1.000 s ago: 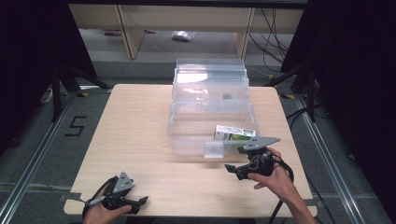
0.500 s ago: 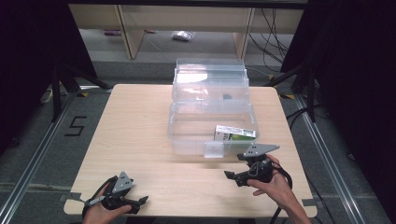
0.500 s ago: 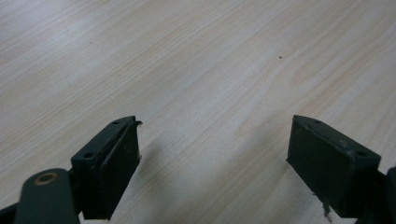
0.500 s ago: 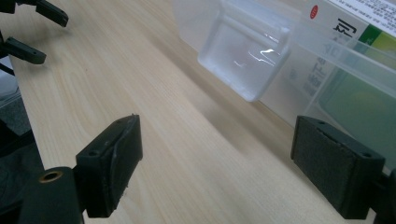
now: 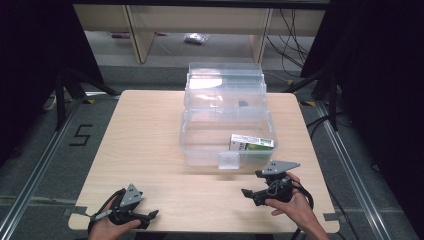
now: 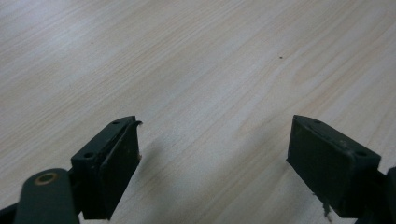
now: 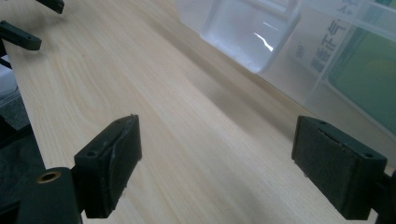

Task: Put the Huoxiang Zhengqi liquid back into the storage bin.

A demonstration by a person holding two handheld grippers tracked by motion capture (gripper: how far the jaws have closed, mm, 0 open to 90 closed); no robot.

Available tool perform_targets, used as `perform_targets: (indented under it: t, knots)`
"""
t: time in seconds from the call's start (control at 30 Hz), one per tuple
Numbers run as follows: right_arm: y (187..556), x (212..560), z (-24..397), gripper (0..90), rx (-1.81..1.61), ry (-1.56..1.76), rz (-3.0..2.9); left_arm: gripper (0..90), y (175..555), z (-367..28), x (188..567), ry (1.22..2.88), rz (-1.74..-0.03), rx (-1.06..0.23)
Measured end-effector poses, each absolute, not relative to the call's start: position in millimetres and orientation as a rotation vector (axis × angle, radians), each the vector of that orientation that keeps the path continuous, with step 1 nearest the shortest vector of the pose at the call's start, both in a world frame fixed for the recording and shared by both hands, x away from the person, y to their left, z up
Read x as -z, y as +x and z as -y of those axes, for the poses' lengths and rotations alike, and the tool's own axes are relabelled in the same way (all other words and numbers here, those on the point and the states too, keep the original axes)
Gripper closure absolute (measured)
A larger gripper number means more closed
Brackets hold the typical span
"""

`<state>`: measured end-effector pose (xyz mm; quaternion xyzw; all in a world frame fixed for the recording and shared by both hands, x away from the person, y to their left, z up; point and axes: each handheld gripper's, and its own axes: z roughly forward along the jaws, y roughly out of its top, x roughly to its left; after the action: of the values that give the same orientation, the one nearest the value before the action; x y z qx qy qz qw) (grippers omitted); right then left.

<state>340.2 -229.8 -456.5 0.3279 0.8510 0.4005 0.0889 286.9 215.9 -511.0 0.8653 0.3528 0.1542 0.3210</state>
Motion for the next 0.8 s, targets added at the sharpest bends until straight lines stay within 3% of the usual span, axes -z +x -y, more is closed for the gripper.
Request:
perform_targets:
  t: [0.8]
  knots:
    - [314, 478, 246, 17.0, -1.156, 1.059, -2.540, 16.2, 286, -213, 513, 2.229, -0.957, -0.407]
